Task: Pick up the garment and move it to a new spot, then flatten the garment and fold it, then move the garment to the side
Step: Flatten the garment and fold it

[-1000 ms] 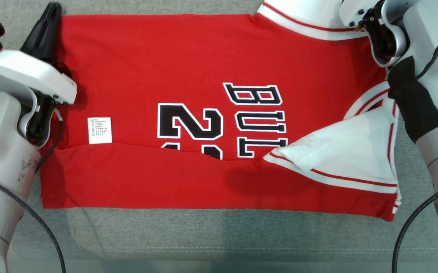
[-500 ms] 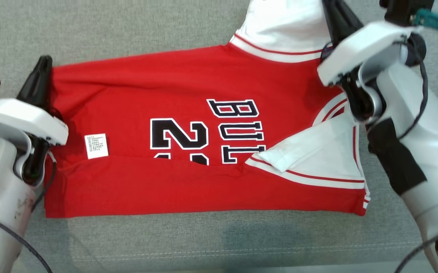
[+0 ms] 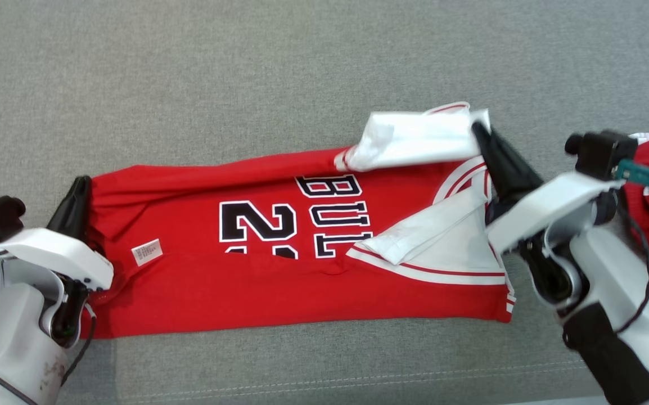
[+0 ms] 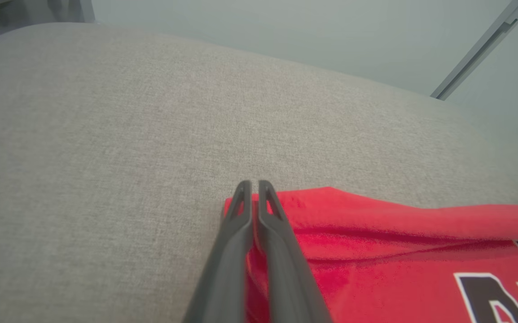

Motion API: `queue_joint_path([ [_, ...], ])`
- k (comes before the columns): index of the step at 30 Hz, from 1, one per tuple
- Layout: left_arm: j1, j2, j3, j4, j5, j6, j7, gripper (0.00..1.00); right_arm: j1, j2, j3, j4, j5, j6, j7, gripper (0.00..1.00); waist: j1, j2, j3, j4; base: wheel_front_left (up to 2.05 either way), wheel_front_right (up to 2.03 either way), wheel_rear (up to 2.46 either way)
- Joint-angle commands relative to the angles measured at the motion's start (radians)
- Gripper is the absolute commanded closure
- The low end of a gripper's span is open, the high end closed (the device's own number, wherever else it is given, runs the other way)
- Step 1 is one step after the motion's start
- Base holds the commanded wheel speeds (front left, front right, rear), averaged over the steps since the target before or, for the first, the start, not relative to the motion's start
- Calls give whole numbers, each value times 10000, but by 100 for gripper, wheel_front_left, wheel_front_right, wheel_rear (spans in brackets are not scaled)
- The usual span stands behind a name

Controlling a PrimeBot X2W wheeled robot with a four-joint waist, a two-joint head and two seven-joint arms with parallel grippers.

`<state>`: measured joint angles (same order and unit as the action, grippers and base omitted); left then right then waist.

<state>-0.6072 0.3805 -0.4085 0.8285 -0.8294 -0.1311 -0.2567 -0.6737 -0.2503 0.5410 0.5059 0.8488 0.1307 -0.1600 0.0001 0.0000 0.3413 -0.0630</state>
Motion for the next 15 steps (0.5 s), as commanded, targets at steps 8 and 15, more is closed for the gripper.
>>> queue_joint_path([
  [8, 575, 365, 228, 74, 530, 4, -51, 100, 1878, -477, 147, -1679, 829, 0, 521, 100, -1, 0, -390, -186, 0, 0, 0],
  [15, 998, 387, 288, 220, 759, 4, -51, 100, 2710, -679, 35, -2148, 1111, 0, 738, 100, -1, 0, -637, -203, 0, 0, 0],
])
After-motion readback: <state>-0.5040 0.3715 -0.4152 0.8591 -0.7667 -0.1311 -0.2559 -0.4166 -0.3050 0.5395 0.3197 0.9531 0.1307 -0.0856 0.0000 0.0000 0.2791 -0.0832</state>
